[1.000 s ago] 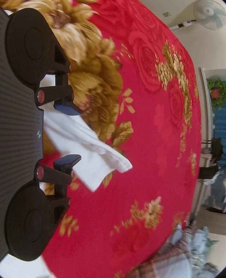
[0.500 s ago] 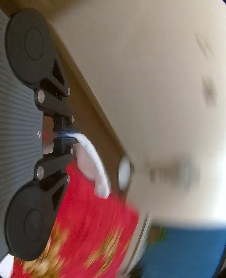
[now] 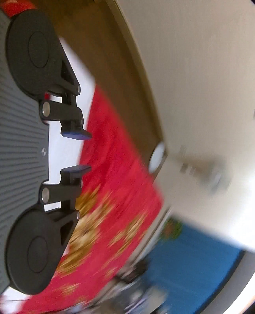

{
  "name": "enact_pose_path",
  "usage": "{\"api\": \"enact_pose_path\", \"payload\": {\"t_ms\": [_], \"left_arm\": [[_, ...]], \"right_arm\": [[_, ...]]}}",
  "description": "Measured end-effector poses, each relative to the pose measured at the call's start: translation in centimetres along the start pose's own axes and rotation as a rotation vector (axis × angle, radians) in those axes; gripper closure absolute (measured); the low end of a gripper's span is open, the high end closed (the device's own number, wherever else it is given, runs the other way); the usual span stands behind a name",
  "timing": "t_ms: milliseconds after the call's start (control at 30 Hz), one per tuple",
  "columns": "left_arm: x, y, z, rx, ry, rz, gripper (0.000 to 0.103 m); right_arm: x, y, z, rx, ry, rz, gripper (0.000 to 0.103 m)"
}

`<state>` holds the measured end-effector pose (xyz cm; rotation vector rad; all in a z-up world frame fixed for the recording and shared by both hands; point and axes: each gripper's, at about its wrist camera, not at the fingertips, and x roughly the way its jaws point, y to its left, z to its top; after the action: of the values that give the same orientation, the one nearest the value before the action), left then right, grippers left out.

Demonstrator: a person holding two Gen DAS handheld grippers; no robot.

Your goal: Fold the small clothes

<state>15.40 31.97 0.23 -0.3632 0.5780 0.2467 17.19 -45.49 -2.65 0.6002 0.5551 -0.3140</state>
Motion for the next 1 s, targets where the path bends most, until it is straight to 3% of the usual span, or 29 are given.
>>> {"api": "enact_pose_path", "payload": {"t_ms": [67,133,300,433,467,500,533,567,633,700,733,767,833,933,1000], "left_arm": [[0.4,-3.9,-1.3,0.141,0.012,-0.065,0.072],[0.4,-7.0,-2.9,0.236,0.007,-0.097,0.072],[1.3,-8.9,-4.3,0.259,0.056,-0.150,0.072],[2.4,-9.2,-4.2,0.253,0.070,-0.143,0.072],[2.5,-9.2,-3.9,0.250,0.074,-0.141,0.072],[2.3,-9.1,-3.8,0.248,0.075,-0.138,0.072],[2.5,-9.1,-3.9,0.250,0.076,-0.135,0.072],[2.5,-9.1,-3.9,0.255,0.078,-0.133,0.072],[2.2,-8.8,-3.8,0.261,0.082,-0.126,0.072],[2.5,-8.6,-3.9,0.257,0.091,-0.123,0.072],[2.7,-8.5,-3.9,0.256,0.095,-0.123,0.072],[2.8,-8.4,-4.0,0.258,0.100,-0.123,0.072],[2.8,-8.3,-4.1,0.265,0.110,-0.130,0.072],[2.6,-8.0,-4.4,0.269,0.136,-0.154,0.072],[2.3,-7.8,-4.7,0.259,0.160,-0.177,0.072]], "right_arm": [[-0.5,-1.6,1.1,-0.070,-0.057,-0.033,0.050],[0.5,-2.5,1.2,-0.144,-0.030,-0.023,0.050],[5.3,-0.6,-3.2,-0.428,0.122,0.031,0.050],[8.9,1.6,-6.6,-0.608,0.203,-0.023,0.053],[9.5,1.7,-7.0,-0.640,0.214,-0.043,0.067],[9.8,1.7,-6.9,-0.662,0.207,-0.060,0.088],[9.8,1.6,-6.2,-0.655,0.204,-0.059,0.089],[9.1,1.1,-4.6,-0.587,0.169,-0.029,0.098],[6.8,-1.0,-0.8,-0.432,0.024,-0.034,0.098],[3.9,-5.5,3.6,-0.179,-0.193,-0.190,0.098],[2.8,-8.0,4.7,-0.053,-0.258,-0.271,0.098],[1.7,-11.0,5.7,0.097,-0.304,-0.352,0.094],[0.2,-15.3,5.8,0.299,-0.338,-0.427,0.094],[-1.1,-16.8,4.9,0.352,-0.343,-0.433,0.092],[-2.4,-15.6,4.3,0.310,-0.376,-0.418,0.079]]}}
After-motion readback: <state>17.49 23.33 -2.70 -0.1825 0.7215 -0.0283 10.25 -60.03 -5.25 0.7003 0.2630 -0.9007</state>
